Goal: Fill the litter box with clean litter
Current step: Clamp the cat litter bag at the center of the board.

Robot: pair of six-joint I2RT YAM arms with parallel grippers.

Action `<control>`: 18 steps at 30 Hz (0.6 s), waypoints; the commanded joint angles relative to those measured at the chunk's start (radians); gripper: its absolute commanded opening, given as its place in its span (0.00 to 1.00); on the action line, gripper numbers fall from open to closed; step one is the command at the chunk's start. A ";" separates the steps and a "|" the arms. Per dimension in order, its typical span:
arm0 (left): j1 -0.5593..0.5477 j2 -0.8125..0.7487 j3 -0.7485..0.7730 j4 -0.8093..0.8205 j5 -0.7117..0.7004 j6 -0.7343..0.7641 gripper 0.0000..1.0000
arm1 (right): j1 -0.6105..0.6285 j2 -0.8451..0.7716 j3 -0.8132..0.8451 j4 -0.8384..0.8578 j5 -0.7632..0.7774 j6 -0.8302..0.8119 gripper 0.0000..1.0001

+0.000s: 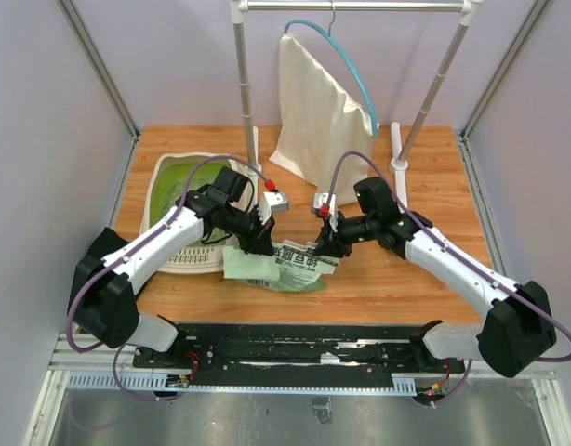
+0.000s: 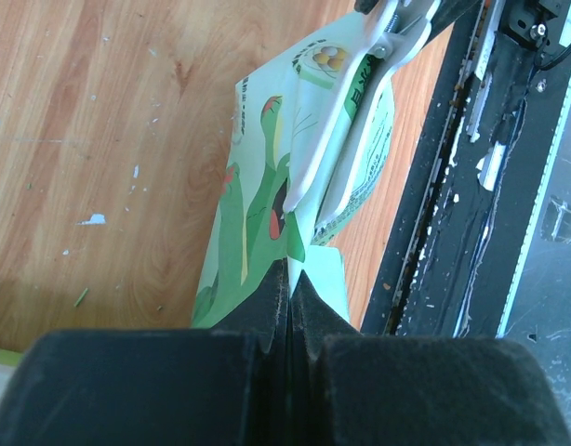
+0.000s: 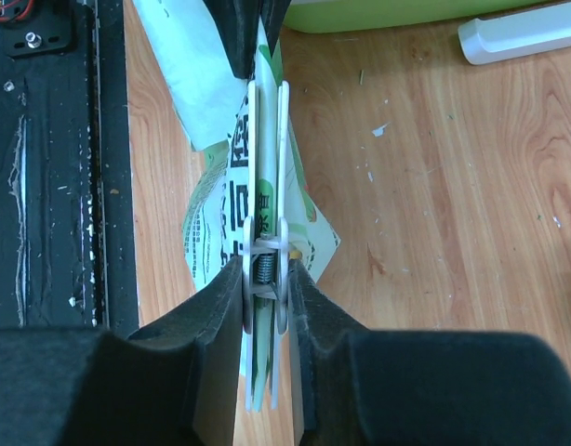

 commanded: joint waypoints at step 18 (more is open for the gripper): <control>-0.004 -0.039 0.015 0.066 0.056 -0.023 0.00 | 0.050 0.216 0.225 -0.358 0.039 -0.079 0.12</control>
